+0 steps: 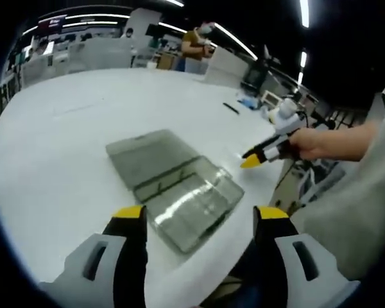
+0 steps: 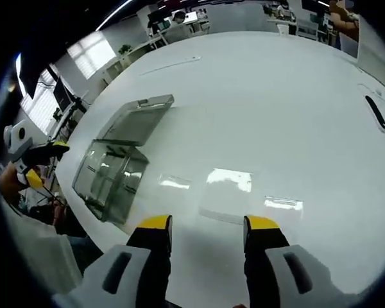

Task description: Insert the divider into the dual guide fixture by aligning both edges with the guide slots and pushing it downward to the bottom, including one-sided entry, uneven engagement, binding, and posture correction.

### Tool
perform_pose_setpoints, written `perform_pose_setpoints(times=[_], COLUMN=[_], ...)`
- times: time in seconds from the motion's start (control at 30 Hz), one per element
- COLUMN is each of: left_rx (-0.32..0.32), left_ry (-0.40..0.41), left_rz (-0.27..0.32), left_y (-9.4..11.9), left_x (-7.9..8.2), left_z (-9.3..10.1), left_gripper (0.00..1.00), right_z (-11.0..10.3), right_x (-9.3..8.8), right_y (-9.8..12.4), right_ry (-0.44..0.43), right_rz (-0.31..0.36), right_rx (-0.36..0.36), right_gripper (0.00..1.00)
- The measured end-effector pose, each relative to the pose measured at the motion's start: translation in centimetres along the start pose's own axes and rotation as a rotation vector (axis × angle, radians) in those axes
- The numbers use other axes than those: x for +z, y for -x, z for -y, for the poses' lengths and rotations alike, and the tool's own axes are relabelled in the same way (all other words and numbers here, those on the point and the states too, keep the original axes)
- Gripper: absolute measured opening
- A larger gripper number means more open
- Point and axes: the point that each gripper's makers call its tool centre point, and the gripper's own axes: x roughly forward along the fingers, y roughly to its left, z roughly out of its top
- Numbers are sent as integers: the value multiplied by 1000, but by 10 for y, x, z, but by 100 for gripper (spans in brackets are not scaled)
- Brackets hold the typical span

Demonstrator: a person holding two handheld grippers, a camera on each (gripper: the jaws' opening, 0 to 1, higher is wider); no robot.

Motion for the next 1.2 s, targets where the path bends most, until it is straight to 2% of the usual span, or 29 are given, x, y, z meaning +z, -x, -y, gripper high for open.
perform_pose_setpoints(times=[0.27, 0.53, 0.73, 1.0, 1.2], left_rx=[4, 9, 13, 9, 3], left_ry=[7, 16, 20, 21, 13], left_rz=[-2, 5, 1, -9, -12], left_y=[0, 0, 0, -2, -5], left_x=[-2, -1, -2, -3, -1], left_z=[-3, -4, -6, -8, -8], left_gripper=[64, 64, 64, 64, 64], right_z=[3, 8, 3, 6, 8], right_x=[6, 3, 4, 4, 2], right_y=[1, -5, -11, -14, -15], right_ry=[0, 2, 9, 8, 48], right_rz=[6, -31, -51, -109, -155], right_rx=[-14, -26, -34, -102, -162], right_gripper=[41, 40, 40, 36, 33])
